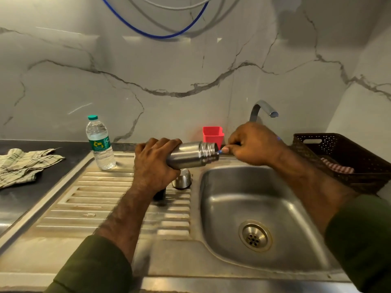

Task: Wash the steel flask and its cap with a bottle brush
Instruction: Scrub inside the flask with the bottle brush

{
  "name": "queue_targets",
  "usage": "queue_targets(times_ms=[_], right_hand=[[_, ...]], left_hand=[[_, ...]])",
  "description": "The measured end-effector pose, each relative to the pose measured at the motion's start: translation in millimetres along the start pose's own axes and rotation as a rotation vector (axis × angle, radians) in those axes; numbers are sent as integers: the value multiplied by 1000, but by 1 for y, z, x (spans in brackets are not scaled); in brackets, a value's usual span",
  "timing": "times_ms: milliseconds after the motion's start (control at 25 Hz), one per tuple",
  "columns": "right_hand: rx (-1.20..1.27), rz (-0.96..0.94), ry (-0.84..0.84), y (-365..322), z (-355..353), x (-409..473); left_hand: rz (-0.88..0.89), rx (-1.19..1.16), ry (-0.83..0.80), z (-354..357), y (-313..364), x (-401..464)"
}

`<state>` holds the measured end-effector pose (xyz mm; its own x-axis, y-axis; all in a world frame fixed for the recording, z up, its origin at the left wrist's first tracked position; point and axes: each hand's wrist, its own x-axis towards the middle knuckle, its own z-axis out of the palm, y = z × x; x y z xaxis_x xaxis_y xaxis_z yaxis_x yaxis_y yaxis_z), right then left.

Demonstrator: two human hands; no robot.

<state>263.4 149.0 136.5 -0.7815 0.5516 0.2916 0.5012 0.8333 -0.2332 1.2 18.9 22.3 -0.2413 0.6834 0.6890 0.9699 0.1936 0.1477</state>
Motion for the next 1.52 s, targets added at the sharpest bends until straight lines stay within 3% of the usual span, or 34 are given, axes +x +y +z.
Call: queue_targets(times_ms=[240, 400, 600, 760, 920, 1080, 1280, 1440, 1520], right_hand=[[55, 112, 25, 20, -23, 4], [-49, -7, 2, -8, 8, -4], [2, 108, 50, 17, -29, -2], [-51, -31, 22, -4, 2, -7], [26, 99, 62, 25, -23, -2], [24, -30, 8, -4, 7, -5], [109, 93, 69, 29, -21, -5], [81, -9, 9, 4, 7, -7], [108, 22, 1, 22, -13, -7]], left_hand=[[-94, 8, 8, -6, -18, 1], [27, 11, -33, 3, 0, 0], [-89, 14, 14, -5, -15, 2], [20, 9, -11, 0, 2, 1], [-96, 5, -9, -6, -15, 1], [24, 34, -22, 0, 4, 2], [-72, 22, 8, -10, -13, 2], [58, 54, -39, -3, 7, 4], [3, 36, -21, -10, -9, 4]])
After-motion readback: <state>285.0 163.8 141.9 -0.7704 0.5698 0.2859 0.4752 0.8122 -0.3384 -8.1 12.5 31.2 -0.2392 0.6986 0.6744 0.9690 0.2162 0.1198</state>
